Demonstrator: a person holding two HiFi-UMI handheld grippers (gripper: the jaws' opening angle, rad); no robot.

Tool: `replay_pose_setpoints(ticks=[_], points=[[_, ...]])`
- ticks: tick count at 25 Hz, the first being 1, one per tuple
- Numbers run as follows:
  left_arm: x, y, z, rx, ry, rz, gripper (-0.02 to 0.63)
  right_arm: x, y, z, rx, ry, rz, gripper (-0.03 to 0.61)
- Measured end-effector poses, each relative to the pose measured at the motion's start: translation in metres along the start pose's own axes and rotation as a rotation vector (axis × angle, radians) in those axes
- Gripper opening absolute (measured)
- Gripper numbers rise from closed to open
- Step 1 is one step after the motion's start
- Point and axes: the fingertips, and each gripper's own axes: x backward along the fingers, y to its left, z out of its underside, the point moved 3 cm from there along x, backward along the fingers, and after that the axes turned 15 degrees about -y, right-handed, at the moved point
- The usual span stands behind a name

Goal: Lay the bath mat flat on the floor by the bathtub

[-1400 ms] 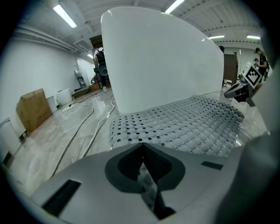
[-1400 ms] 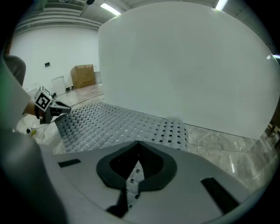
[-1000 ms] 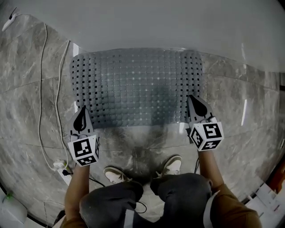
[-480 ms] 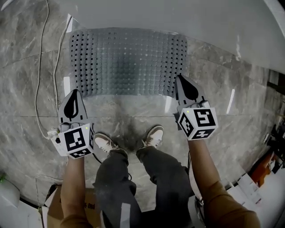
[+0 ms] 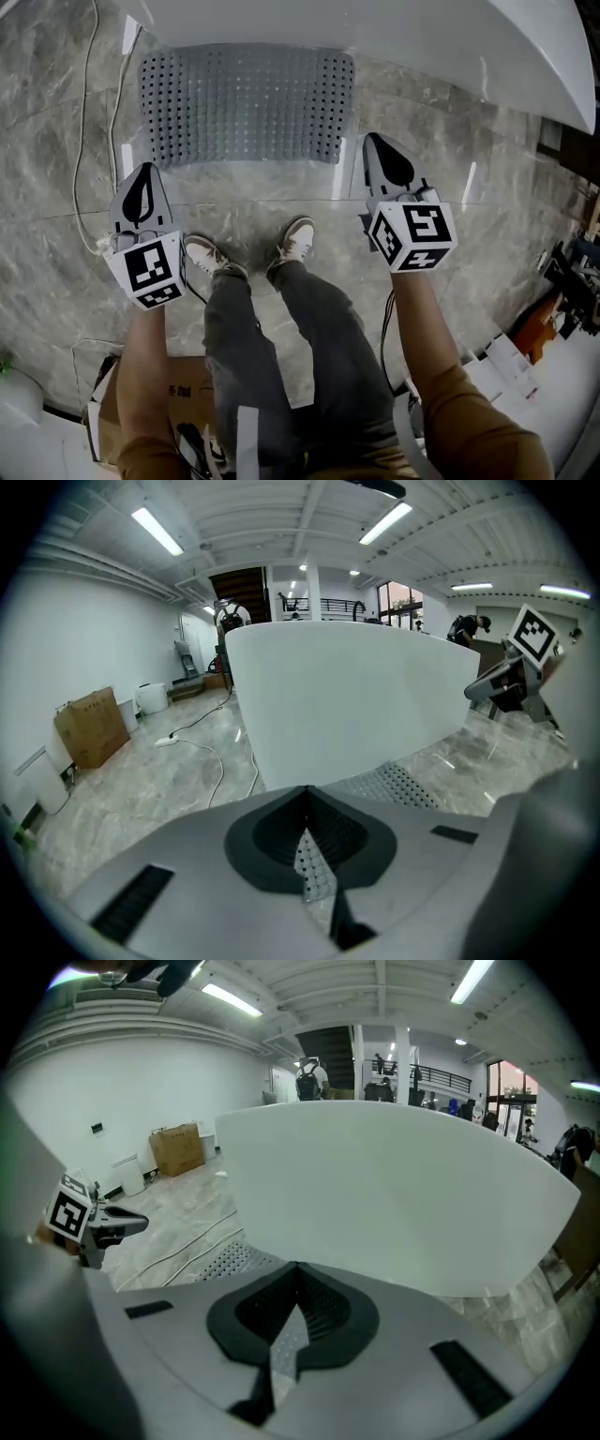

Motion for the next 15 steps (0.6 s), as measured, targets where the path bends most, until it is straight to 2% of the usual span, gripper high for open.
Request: replay_pose_setpoints(ticks=[10, 15], points=[[0.037, -0.01, -0.086, -0.023, -0.014, 0.012, 0.005, 0.056, -0.007, -0.066, -0.029, -0.004, 0.022, 0.005], [0.051, -0.013, -0.134, -0.034, -0.041, 0.021, 0.005, 0.071, -0.005, -0.109, -0.037, -0.042, 0.016, 0.005]])
